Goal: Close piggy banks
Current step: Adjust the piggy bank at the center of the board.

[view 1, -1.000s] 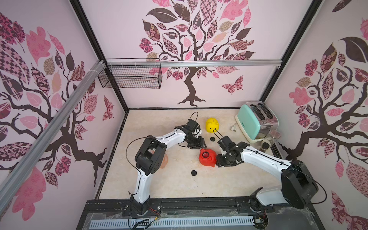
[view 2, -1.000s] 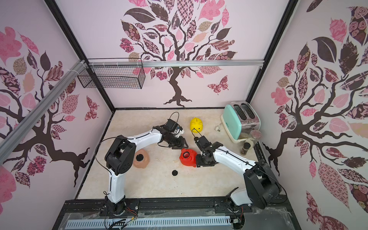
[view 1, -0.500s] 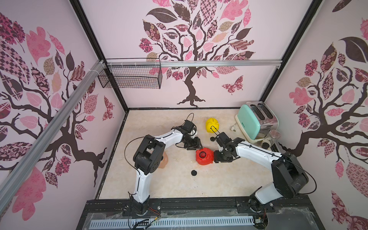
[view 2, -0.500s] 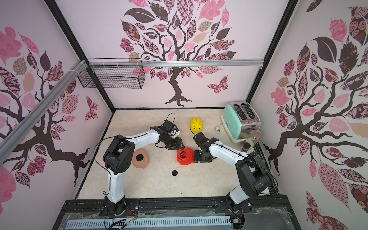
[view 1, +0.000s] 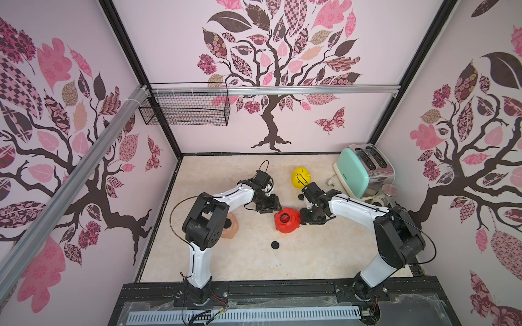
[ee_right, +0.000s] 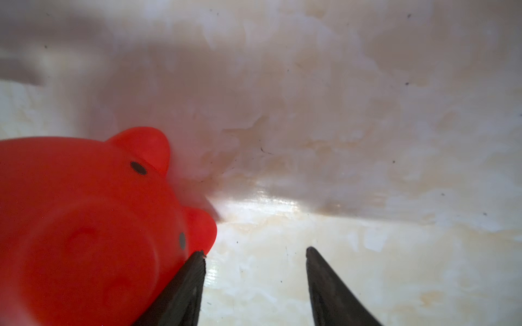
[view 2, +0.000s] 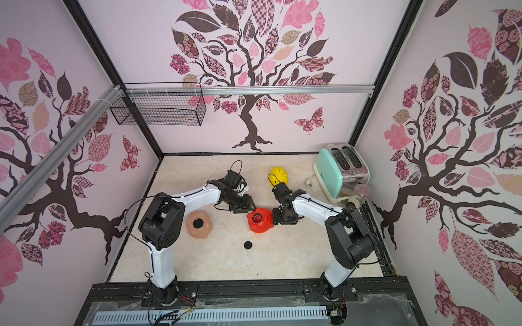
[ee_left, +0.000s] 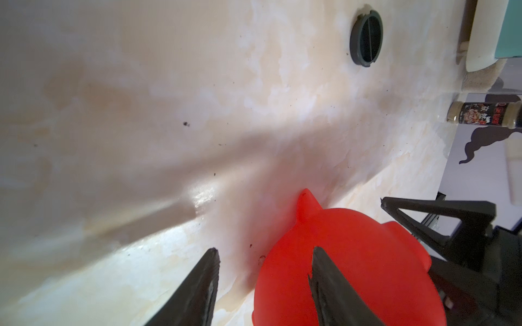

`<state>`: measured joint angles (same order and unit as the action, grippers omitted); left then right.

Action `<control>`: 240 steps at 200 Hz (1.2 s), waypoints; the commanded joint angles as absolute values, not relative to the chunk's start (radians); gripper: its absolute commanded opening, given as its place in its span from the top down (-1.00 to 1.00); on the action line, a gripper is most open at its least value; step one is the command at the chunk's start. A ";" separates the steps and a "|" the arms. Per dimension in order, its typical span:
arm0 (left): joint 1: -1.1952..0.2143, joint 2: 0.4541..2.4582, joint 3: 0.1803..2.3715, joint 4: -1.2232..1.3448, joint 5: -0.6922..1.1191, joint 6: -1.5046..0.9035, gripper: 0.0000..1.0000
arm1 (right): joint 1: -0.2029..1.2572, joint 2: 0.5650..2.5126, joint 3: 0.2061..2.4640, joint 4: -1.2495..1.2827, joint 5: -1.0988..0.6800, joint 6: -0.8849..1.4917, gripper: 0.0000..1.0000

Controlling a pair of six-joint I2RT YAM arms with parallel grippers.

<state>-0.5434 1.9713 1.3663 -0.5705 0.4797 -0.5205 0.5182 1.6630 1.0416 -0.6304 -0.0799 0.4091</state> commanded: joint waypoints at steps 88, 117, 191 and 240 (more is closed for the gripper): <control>-0.545 1.852 1.269 -0.594 0.416 -0.522 -0.11 | 0.515 1.792 1.179 -0.624 -0.108 0.386 -0.18; -0.545 1.848 1.260 -0.602 0.400 -0.521 -0.11 | 0.516 1.815 1.205 -0.623 -0.121 0.385 -0.16; -0.545 1.807 1.243 -0.636 0.350 -0.512 -0.13 | 0.523 1.871 1.271 -0.615 -0.166 0.382 -0.14; -0.538 1.783 1.232 -0.653 0.329 -0.507 -0.13 | 0.541 1.912 1.324 -0.624 -0.178 0.384 -0.13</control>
